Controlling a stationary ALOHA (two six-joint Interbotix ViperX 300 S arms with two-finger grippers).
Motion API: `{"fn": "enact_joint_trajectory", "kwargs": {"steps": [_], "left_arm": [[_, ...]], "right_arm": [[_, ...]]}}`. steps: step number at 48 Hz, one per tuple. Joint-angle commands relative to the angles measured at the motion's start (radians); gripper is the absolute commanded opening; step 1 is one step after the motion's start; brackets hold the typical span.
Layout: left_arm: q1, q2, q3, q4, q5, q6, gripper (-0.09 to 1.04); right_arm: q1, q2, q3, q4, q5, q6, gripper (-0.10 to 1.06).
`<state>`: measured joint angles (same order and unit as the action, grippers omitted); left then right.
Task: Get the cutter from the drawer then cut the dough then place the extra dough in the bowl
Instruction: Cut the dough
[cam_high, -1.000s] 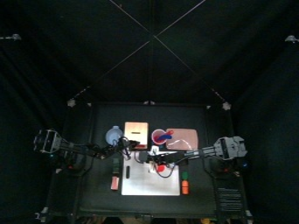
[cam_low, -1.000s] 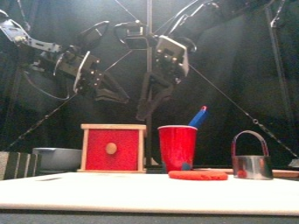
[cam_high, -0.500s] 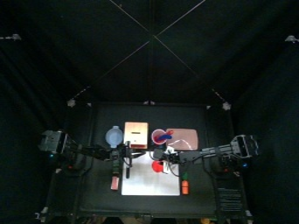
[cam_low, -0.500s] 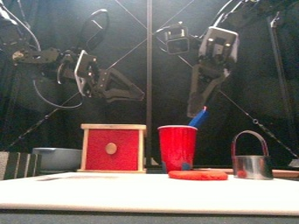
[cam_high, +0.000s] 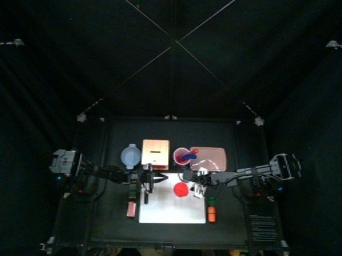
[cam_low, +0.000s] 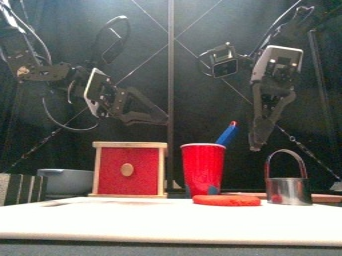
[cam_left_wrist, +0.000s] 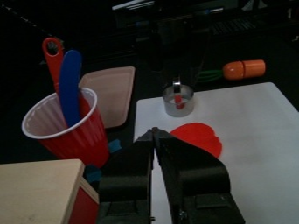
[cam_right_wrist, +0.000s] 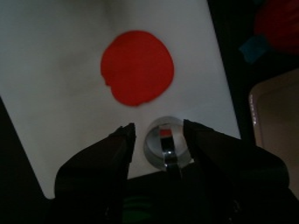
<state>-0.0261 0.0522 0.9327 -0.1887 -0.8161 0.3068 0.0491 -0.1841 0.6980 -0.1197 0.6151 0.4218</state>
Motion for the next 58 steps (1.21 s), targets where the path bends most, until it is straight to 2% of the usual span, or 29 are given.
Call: {"fn": "enact_joint_trajectory", "kwargs": {"steps": [1, 12, 28, 34, 41, 58], "left_arm": [[0.0, -0.02, -0.011, 0.003, -0.011, 0.0, 0.49], [0.0, -0.02, -0.011, -0.006, -0.011, 0.0, 0.49], [0.006, -0.02, -0.009, -0.028, -0.011, 0.0, 0.49], [0.006, -0.02, -0.009, -0.035, -0.011, 0.0, 0.49], [0.006, -0.02, -0.009, -0.043, -0.011, 0.0, 0.49], [0.006, -0.02, -0.008, -0.067, -0.011, 0.002, 0.49]], "right_arm": [[-0.005, -0.035, 0.002, -0.002, 0.02, -0.005, 0.83], [-0.003, -0.055, 0.031, -0.002, 0.057, -0.009, 0.83], [-0.003, -0.049, 0.041, -0.009, 0.064, -0.077, 0.81], [-0.003, -0.038, 0.044, -0.034, 0.063, -0.094, 0.76], [-0.003, -0.021, 0.044, -0.029, 0.048, -0.11, 0.67], [0.003, 0.002, 0.029, -0.017, 0.035, -0.107, 0.56]]}}
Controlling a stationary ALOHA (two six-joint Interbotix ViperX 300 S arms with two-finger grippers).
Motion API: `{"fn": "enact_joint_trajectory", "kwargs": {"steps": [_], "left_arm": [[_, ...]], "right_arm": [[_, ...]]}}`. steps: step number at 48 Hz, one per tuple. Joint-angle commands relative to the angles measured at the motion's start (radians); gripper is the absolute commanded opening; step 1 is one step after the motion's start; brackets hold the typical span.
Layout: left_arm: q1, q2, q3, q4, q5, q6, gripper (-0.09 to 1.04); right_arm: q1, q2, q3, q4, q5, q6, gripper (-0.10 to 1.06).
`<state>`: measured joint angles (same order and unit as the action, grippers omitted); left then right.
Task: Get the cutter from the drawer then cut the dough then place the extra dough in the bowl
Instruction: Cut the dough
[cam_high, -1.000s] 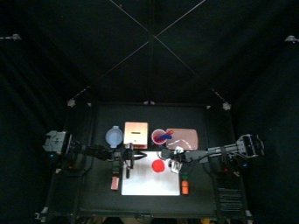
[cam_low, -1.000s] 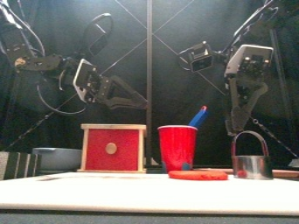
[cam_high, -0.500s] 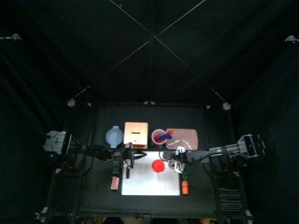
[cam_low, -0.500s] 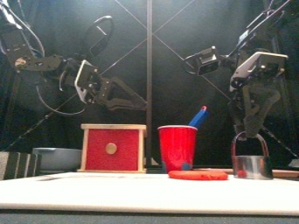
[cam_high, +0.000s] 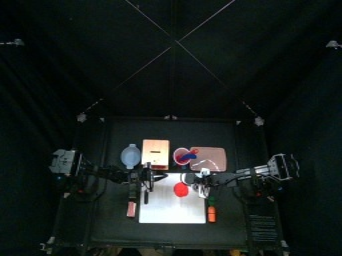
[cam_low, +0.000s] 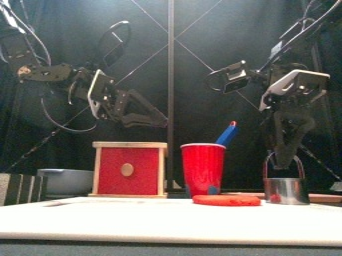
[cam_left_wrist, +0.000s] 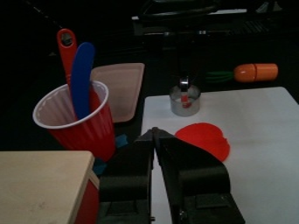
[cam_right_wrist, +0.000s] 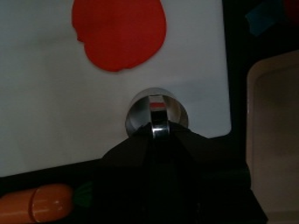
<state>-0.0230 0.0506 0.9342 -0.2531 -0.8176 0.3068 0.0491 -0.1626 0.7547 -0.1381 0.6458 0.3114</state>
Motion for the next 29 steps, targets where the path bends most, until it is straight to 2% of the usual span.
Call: {"fn": "enact_joint_trajectory", "kwargs": {"steps": [1, 7, 15, 29], "left_arm": [[0.003, -0.018, -0.009, -0.003, -0.009, 0.002, 0.49], [0.003, -0.018, -0.006, -0.002, -0.008, 0.005, 0.49], [0.0, -0.02, 0.0, 0.0, 0.002, 0.031, 0.49], [0.003, -0.032, 0.009, 0.0, 0.003, 0.04, 0.49]], "right_arm": [[0.003, -0.023, -0.031, 0.002, 0.011, 0.008, 0.55], [0.023, -0.049, -0.077, 0.002, 0.057, 0.008, 0.49], [0.032, -0.051, -0.152, 0.002, 0.094, 0.017, 0.48], [0.038, 0.08, -0.281, -0.006, 0.092, 0.02, 0.48]]}}
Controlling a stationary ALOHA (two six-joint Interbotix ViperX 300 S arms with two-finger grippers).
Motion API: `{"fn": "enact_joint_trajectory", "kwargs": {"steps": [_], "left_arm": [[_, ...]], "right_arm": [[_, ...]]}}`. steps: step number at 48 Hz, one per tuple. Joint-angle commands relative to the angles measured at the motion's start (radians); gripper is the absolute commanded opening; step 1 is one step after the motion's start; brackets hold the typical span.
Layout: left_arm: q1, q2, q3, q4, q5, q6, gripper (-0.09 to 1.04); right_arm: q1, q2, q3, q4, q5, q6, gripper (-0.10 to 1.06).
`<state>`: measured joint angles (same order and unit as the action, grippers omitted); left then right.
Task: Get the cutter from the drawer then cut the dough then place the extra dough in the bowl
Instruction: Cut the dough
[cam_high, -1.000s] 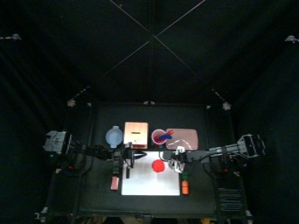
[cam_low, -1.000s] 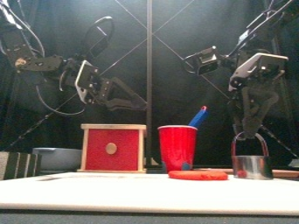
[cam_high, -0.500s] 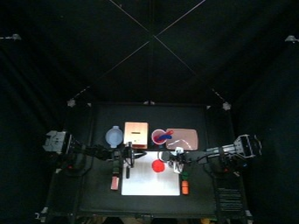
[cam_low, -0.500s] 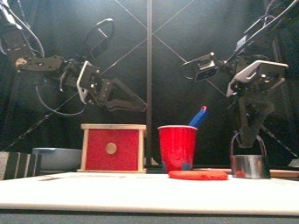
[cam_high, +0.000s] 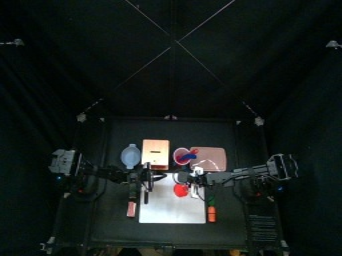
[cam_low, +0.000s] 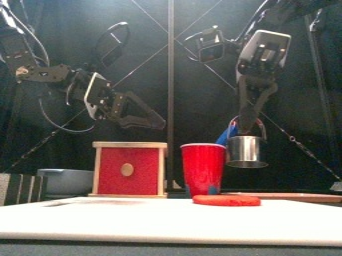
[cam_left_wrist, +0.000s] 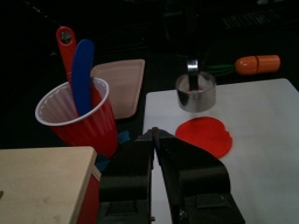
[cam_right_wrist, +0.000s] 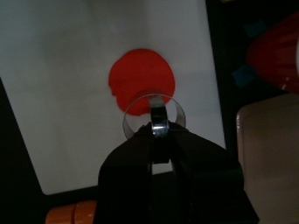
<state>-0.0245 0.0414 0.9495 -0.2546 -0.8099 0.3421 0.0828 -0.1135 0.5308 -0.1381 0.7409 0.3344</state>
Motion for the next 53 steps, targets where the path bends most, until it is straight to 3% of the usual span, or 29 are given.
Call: {"fn": "enact_joint_trajectory", "kwargs": {"steps": [1, 18, 53], "left_arm": [[0.005, -0.025, -0.005, 0.002, -0.005, 0.005, 0.49], [0.005, -0.038, 0.029, 0.002, -0.006, 0.003, 0.48], [0.006, -0.04, 0.041, 0.002, -0.005, 0.003, 0.48]], "right_arm": [[0.003, 0.041, -0.064, -0.008, -0.005, -0.005, 0.48], [0.005, 0.155, -0.149, -0.012, -0.003, -0.015, 0.48], [-0.003, 0.167, -0.129, -0.002, -0.002, -0.012, 0.48]]}}
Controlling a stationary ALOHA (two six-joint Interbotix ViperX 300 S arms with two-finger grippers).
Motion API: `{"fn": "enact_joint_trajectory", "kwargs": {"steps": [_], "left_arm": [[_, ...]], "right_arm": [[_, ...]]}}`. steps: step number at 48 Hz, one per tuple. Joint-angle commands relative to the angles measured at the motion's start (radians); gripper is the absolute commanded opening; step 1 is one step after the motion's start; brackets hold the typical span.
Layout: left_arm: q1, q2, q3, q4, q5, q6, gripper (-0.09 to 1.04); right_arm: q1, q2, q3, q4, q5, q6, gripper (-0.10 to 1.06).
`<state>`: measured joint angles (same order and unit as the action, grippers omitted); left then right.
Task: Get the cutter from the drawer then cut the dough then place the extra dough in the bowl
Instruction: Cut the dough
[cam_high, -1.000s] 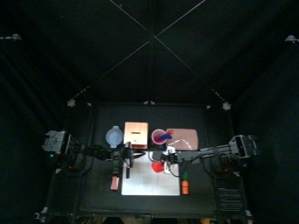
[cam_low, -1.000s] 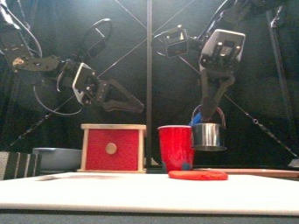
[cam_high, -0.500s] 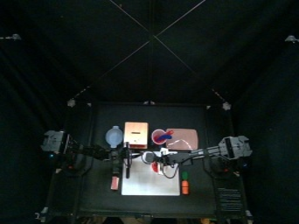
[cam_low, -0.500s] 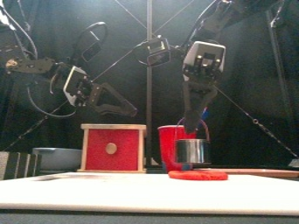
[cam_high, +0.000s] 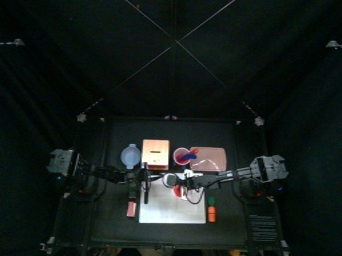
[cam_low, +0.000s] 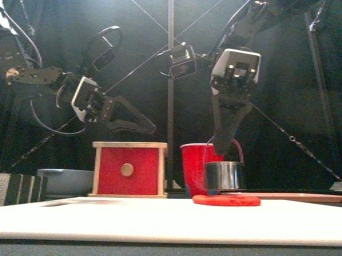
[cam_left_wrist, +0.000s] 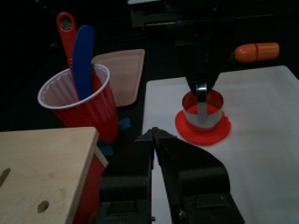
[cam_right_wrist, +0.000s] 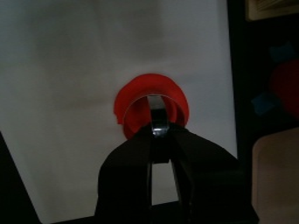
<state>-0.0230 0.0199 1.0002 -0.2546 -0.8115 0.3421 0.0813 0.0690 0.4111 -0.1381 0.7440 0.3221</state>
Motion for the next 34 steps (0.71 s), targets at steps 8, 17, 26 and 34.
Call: {"fn": "enact_joint_trajectory", "kwargs": {"steps": [8, 17, 26, 34], "left_arm": [[0.005, -0.02, -0.009, 0.002, -0.003, 0.002, 0.48], [0.003, -0.02, -0.009, 0.0, -0.003, 0.002, 0.48], [0.003, -0.02, -0.009, 0.002, -0.005, 0.002, 0.48], [0.005, -0.021, -0.011, 0.002, -0.005, 0.002, 0.48]], "right_arm": [[-0.003, -0.003, -0.008, -0.006, -0.012, -0.002, 0.48], [-0.003, 0.008, -0.006, -0.014, -0.029, 0.0, 0.48], [-0.002, 0.015, -0.005, -0.015, -0.028, 0.0, 0.48], [-0.003, 0.008, -0.003, -0.015, -0.025, 0.011, 0.55]]}}
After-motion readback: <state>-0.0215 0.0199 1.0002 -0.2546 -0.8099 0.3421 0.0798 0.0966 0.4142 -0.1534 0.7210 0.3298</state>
